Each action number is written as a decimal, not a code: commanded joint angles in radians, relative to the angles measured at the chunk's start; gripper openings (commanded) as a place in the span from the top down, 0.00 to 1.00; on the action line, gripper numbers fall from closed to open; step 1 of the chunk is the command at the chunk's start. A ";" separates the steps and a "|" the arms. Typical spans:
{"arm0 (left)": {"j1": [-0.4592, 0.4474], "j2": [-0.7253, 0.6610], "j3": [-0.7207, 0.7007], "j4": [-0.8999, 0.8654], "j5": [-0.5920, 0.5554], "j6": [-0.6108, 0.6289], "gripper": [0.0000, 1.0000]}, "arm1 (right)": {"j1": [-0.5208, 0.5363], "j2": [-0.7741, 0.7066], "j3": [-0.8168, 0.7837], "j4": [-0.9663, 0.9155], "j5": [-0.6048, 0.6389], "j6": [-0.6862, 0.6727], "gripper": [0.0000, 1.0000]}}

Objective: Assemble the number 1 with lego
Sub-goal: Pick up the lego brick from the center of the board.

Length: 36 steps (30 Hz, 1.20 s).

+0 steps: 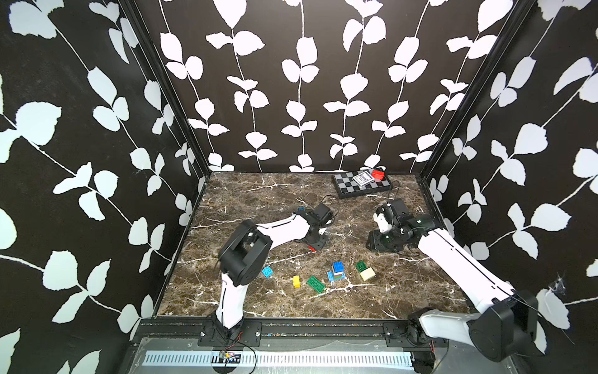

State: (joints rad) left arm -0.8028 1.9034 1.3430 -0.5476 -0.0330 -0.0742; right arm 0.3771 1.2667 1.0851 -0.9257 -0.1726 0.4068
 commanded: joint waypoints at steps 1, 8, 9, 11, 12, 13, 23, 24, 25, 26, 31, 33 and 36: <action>-0.006 -0.184 -0.071 0.101 0.056 0.152 0.75 | -0.005 -0.003 -0.032 0.001 -0.002 -0.013 0.46; -0.065 -0.370 -0.155 0.107 0.230 0.390 0.76 | -0.010 0.003 -0.040 0.017 -0.005 -0.013 0.47; -0.074 -0.370 -0.136 0.077 0.244 0.399 0.75 | -0.010 0.003 -0.040 0.018 -0.005 -0.014 0.47; -0.093 -0.349 -0.081 -0.009 0.263 0.413 0.76 | -0.012 0.005 -0.040 0.019 -0.004 -0.014 0.47; -0.109 -0.332 -0.047 -0.062 0.262 0.431 0.76 | -0.012 0.003 -0.040 0.019 -0.003 -0.014 0.47; -0.127 -0.317 -0.015 -0.108 0.255 0.449 0.76 | -0.012 0.003 -0.042 0.019 -0.001 -0.014 0.47; -0.214 -0.151 0.239 -0.413 0.173 0.441 0.73 | -0.042 -0.031 -0.075 0.018 -0.003 -0.004 0.47; -0.220 -0.136 0.259 -0.429 0.166 0.430 0.72 | -0.047 -0.033 -0.079 0.018 -0.003 -0.002 0.47; -0.227 -0.119 0.279 -0.446 0.159 0.418 0.72 | -0.051 -0.035 -0.082 0.018 -0.006 -0.002 0.47; -0.234 -0.105 0.294 -0.460 0.150 0.410 0.72 | -0.056 -0.035 -0.083 0.017 -0.007 -0.002 0.47; -0.274 -0.039 0.354 -0.530 0.086 0.382 0.71 | -0.081 -0.048 -0.106 0.013 -0.017 -0.002 0.47; -0.286 -0.029 0.363 -0.536 0.067 0.366 0.71 | -0.094 -0.051 -0.115 0.018 -0.029 0.003 0.47; -0.306 -0.026 0.362 -0.515 0.057 0.351 0.71 | -0.108 -0.050 -0.119 0.025 -0.045 0.009 0.47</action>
State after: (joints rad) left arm -1.0931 1.8931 1.6806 -1.0260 0.0559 0.3061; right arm 0.2806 1.2301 0.9962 -0.9092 -0.1978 0.4076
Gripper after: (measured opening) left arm 0.334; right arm 0.530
